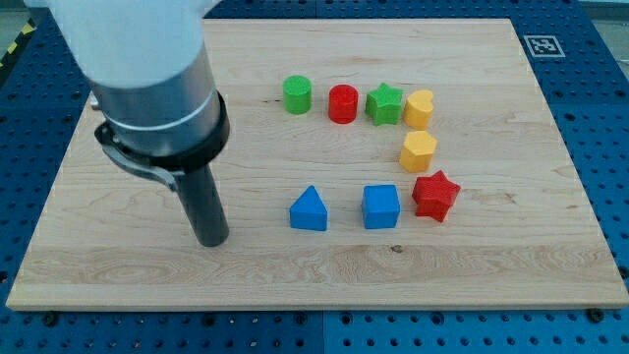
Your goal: Move the blue triangle up a bit
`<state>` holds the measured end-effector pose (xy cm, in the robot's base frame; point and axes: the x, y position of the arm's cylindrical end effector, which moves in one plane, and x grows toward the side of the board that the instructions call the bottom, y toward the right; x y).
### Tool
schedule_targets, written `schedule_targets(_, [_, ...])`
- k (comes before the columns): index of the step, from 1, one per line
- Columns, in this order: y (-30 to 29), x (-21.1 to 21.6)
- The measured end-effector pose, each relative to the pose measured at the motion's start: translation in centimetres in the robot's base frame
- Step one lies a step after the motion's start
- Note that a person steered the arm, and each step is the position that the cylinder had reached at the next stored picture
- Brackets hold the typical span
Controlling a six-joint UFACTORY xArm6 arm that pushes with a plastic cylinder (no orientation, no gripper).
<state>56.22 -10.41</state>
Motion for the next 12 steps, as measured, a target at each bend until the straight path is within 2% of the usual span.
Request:
schedule_targets(2, [7.1,0.0])
schedule_targets(6, [6.9,-0.1])
schedule_targets(8, [7.4,-1.6])
schedule_targets(12, [11.6,-0.8])
